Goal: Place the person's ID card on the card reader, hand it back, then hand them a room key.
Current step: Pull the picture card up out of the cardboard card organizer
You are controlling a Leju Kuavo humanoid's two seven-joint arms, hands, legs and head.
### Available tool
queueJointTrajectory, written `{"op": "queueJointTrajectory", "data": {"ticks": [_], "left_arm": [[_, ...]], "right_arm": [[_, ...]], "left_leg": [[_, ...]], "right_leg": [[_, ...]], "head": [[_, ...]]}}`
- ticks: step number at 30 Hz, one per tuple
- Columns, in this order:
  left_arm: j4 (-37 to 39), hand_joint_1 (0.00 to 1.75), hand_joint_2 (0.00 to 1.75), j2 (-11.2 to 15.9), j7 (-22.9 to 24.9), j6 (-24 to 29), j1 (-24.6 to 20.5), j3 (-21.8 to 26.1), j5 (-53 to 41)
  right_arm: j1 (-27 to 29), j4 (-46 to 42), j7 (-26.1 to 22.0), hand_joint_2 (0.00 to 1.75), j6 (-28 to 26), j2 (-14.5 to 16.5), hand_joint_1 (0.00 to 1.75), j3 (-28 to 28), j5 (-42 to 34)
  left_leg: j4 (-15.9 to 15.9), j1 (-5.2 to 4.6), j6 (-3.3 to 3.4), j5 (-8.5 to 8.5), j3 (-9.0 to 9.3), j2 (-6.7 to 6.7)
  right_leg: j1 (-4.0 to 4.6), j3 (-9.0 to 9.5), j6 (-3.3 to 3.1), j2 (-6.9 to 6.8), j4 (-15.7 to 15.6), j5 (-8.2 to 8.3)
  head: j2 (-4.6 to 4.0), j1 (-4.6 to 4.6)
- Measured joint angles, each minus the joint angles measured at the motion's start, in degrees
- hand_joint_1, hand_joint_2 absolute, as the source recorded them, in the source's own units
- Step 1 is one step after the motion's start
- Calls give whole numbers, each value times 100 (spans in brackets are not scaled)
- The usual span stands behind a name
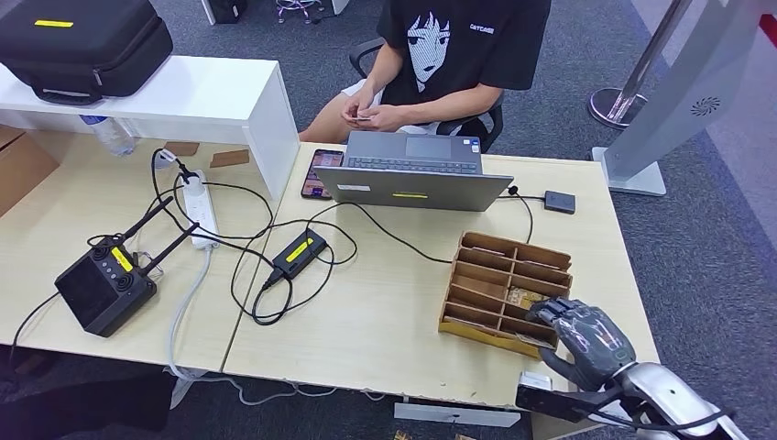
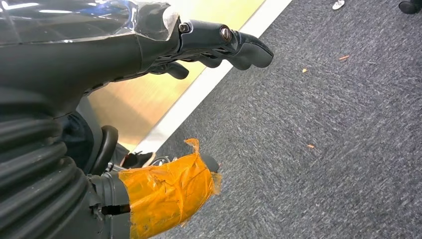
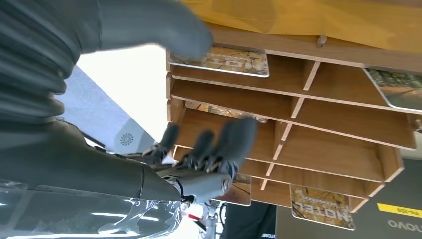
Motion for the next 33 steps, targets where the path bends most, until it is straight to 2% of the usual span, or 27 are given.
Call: {"op": "queueJointTrajectory", "data": {"ticks": [10,19,26,33], "left_arm": [[-8,0,175,-4,-8,1,-4,0,-80],[-51,0,175,-28,-76,1,-7,0,-100],[-51,0,175,-28,-74,0,-4,0,-67],[-51,0,175,-31,-25,1,0,0,-1]], "right_arm": [[-294,164,-14,175,179,96,148,215,143],[-808,684,-9,175,333,395,175,739,237],[-808,701,54,175,-253,440,175,871,307],[-581,120,212,175,-1033,432,175,668,448]], "left_leg": [[-1,1,0,0,2,4],[0,1,1,1,8,-3],[0,-1,3,2,5,-6],[0,0,2,2,5,-3]], "right_leg": [[1,2,0,1,0,0],[1,9,0,-3,0,0],[-1,8,0,-7,0,0],[0,4,0,-4,0,0]], "head": [[0,0],[0,1],[0,0],[0,0]]}}
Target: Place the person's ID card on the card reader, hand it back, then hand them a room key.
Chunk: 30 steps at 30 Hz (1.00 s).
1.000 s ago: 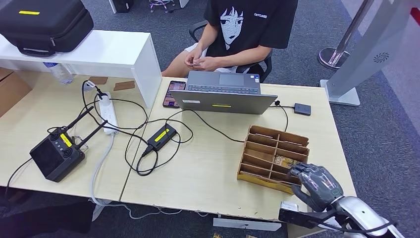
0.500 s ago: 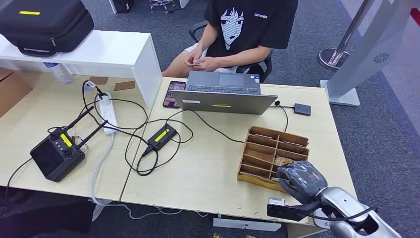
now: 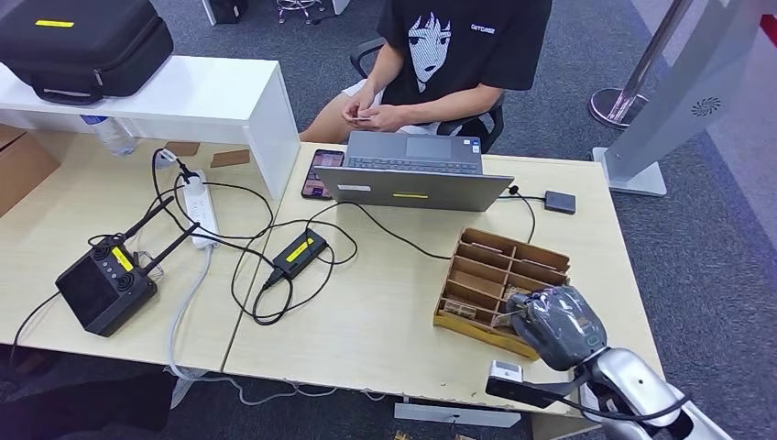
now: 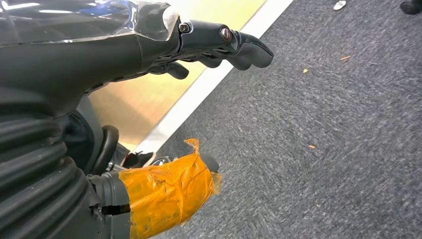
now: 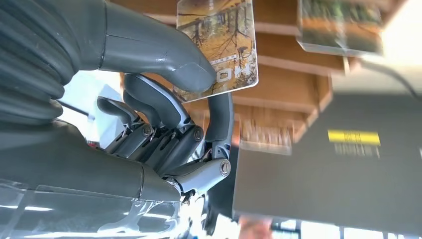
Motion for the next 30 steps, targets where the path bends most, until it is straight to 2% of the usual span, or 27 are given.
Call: {"op": "queueJointTrajectory", "data": {"ticks": [7,11,15,21,25,30], "left_arm": [[0,0,175,-11,21,0,8,0,35],[0,0,175,-27,23,1,10,0,28],[0,0,175,-36,20,-1,7,0,-7],[0,0,175,-46,9,-1,9,0,-33],[0,0,175,-46,-55,-1,-5,0,-182],[1,0,175,-43,-181,0,-65,0,-432]], "right_arm": [[442,-628,16,175,-658,-16,175,-422,203],[736,-1096,-206,175,-1013,30,175,-857,249],[779,-1364,-441,175,-1058,161,175,-1145,105],[748,-1504,-531,175,-970,283,175,-1296,43],[176,-1300,-723,175,-382,530,175,-1241,-193],[-1249,-306,-600,175,355,1236,175,-892,-360]], "left_leg": [[0,0,0,0,-1,-2],[0,-1,0,-1,-3,1],[-1,0,0,0,-1,3],[-1,0,0,0,-2,3],[-4,0,-3,3,-1,28],[-5,2,-11,19,0,38]], "right_leg": [[0,1,0,-1,0,0],[0,1,0,-1,0,0],[0,0,0,1,0,0],[0,2,0,1,1,1],[1,-1,-7,19,5,8],[3,-11,-12,31,14,24]], "head": [[0,1],[0,1],[0,0],[0,1],[0,0],[0,3]]}}
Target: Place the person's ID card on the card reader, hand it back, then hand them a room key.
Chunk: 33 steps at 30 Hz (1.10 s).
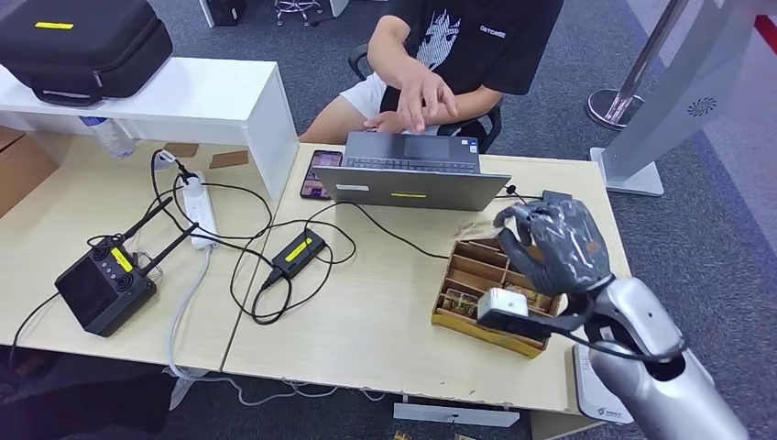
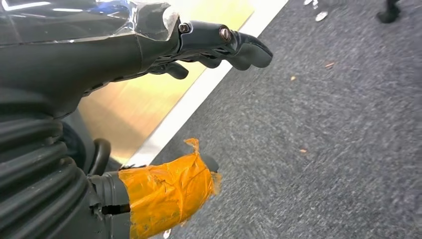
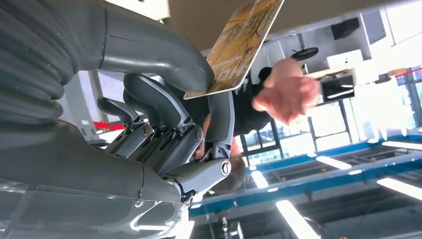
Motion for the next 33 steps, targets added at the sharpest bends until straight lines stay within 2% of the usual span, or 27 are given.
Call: {"op": "queueJointTrajectory", "data": {"ticks": [4,10,14,19,23,27,33], "left_arm": [[3,0,175,17,-98,0,-42,0,-166],[7,0,175,26,-227,0,-45,0,-297],[12,0,175,27,-304,-1,-49,0,-313],[14,0,175,28,-313,-1,-43,0,-313],[14,0,175,28,-319,-1,-40,0,-304],[15,0,175,28,-319,-1,-40,0,-281],[16,0,175,28,-291,-1,-37,0,-242]], "right_arm": [[-1242,1071,280,175,331,713,175,335,-54],[-2541,2467,672,175,453,1611,175,613,-158],[-3079,3212,800,175,381,2031,175,682,-240],[-3306,3631,832,175,362,2265,173,725,-263],[-3342,3767,688,175,388,2338,0,741,-470],[-3265,3804,394,175,518,2368,0,685,-1004],[-3166,3816,329,175,569,2353,0,534,-1305]], "left_leg": [[0,2,-6,14,-3,-4],[0,4,-8,20,-9,-11],[0,3,-8,20,-13,-11],[0,3,-8,20,-17,-16],[1,3,-8,20,-19,-17],[1,3,-8,19,-19,-17],[1,3,-8,20,-18,-14]], "right_leg": [[1,-9,-2,1,8,8],[1,-15,-3,-4,15,8],[1,-20,-2,-4,13,7],[1,-20,-2,-10,11,8],[0,-21,-2,-11,9,8],[0,-23,-2,-10,7,7],[0,-26,-2,-10,7,8]], "head": [[0,1],[0,0],[0,1],[0,1],[0,1],[0,0],[0,1]]}}
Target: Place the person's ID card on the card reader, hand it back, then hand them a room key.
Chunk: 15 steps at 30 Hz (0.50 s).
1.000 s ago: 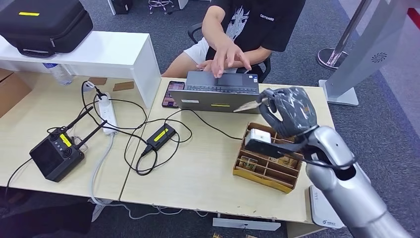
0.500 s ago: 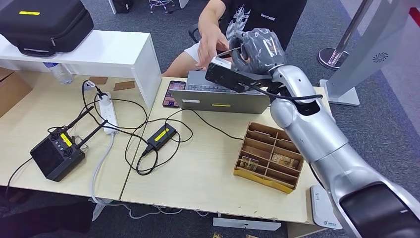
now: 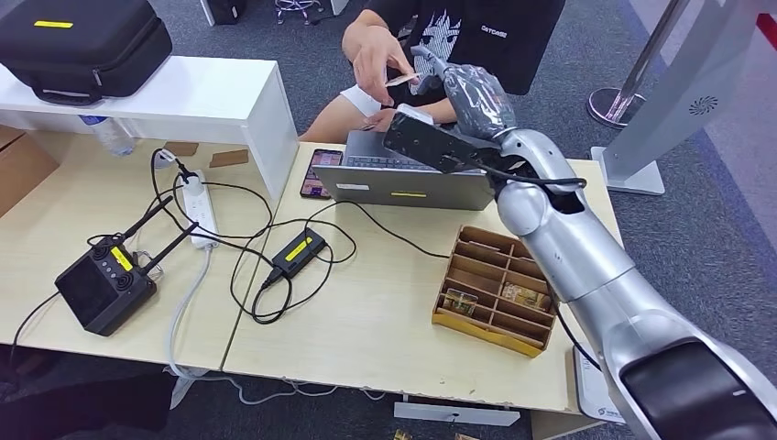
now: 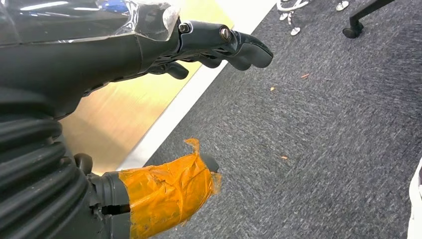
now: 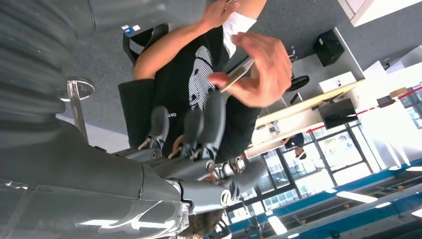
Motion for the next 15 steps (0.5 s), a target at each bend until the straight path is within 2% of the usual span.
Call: {"op": "queueJointTrajectory", "data": {"ticks": [3,7,11,15], "left_arm": [[0,0,175,1,-3,0,4,0,14],[0,0,175,10,-57,1,8,0,2],[0,0,175,22,-143,0,17,0,-64],[0,0,175,24,-245,0,23,0,-148]], "right_arm": [[38,36,-224,175,325,-45,0,-155,-586],[143,202,-752,175,1234,-173,0,-663,-2223],[356,515,-1060,175,2194,-368,0,-1626,-4377],[845,694,-965,175,2896,-612,0,-2841,-6321]], "left_leg": [[0,0,0,1,0,0],[3,0,0,1,0,-3],[6,-1,1,0,-1,-12],[8,0,3,-1,-1,-40]], "right_leg": [[0,0,-1,0,0,1],[-1,1,-1,-3,-2,2],[-2,5,0,-11,-6,2],[-2,19,4,-33,-14,0]], "head": [[0,0],[0,0],[0,-1],[0,0]]}}
